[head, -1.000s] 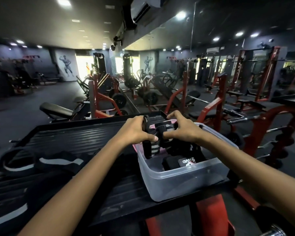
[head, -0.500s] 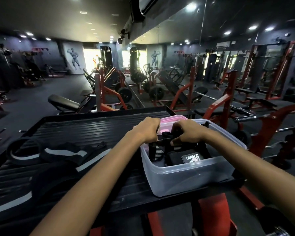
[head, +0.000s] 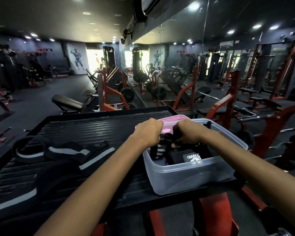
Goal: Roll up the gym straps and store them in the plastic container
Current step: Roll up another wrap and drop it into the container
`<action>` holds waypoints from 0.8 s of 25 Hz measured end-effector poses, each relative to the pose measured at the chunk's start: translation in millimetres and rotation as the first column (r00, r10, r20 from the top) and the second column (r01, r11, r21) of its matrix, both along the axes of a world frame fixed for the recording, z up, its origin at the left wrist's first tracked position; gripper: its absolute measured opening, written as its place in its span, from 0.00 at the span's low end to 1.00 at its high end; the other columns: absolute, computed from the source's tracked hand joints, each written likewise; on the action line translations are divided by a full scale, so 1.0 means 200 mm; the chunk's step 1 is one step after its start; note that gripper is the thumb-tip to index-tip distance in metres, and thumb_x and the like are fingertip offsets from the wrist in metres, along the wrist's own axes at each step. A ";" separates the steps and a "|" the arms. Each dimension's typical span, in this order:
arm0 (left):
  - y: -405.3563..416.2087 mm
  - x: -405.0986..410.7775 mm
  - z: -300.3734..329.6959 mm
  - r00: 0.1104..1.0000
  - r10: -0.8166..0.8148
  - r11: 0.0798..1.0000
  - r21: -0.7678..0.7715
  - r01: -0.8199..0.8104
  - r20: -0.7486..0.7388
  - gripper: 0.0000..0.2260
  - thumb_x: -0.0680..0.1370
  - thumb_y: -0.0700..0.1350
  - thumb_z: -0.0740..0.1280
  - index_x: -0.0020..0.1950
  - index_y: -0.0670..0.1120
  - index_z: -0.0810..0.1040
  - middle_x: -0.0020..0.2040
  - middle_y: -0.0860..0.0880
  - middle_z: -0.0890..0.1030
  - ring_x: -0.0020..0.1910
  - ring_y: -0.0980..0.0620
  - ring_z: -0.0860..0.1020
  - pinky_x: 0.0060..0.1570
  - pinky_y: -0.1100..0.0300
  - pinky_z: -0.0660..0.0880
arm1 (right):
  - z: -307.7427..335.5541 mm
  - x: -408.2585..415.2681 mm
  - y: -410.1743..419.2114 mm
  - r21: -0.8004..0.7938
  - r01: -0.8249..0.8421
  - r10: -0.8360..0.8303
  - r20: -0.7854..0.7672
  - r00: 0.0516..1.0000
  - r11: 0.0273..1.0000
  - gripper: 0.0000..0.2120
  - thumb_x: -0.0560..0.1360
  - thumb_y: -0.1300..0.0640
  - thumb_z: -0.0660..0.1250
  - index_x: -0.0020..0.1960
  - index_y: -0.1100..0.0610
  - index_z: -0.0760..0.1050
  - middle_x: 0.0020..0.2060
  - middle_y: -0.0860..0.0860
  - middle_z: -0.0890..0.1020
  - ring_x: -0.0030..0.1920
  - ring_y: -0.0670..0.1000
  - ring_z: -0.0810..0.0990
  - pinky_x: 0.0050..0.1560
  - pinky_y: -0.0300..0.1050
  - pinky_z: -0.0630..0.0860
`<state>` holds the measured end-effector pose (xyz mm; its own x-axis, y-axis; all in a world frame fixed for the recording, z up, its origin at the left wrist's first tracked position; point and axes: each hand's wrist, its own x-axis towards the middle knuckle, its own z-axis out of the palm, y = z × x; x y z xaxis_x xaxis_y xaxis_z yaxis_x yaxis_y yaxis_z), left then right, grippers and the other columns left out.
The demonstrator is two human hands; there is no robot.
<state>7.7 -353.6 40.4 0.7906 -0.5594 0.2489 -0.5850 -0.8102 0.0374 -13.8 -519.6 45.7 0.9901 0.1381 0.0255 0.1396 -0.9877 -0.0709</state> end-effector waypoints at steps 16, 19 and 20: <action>0.27 -0.01 0.03 0.994 -0.100 0.794 -0.605 0.052 -0.046 0.21 0.69 0.41 0.76 0.60 0.44 0.75 0.51 0.47 0.77 0.46 0.53 0.75 0.48 0.61 0.75 | 0.16 -0.10 0.13 0.449 -0.156 0.079 0.185 0.980 0.880 0.15 0.69 0.52 0.76 0.53 0.55 0.79 0.47 0.50 0.82 0.47 0.52 0.81 0.38 0.28 0.71; 0.50 -0.01 0.03 0.995 -0.041 0.772 -0.635 -0.024 -0.088 0.20 0.69 0.41 0.76 0.59 0.43 0.76 0.50 0.46 0.79 0.44 0.52 0.76 0.45 0.60 0.74 | 0.21 -0.15 0.36 0.528 -0.190 0.045 0.275 0.960 0.828 0.14 0.70 0.52 0.75 0.52 0.56 0.79 0.41 0.48 0.81 0.43 0.50 0.79 0.41 0.35 0.72; 0.59 -0.01 0.02 0.995 -0.015 0.782 -0.622 -0.048 -0.095 0.18 0.69 0.41 0.76 0.57 0.43 0.77 0.50 0.46 0.79 0.46 0.51 0.77 0.46 0.59 0.75 | 0.22 -0.17 0.45 0.539 -0.203 0.042 0.296 0.954 0.817 0.14 0.70 0.52 0.75 0.52 0.57 0.79 0.41 0.48 0.80 0.43 0.49 0.78 0.41 0.36 0.72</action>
<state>5.7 -236.6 44.1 0.8345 -0.2945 0.4657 -0.5406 -0.6011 0.5885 -46.9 -429.5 89.0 0.9112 0.1394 0.3875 0.3491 -0.7607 -0.5472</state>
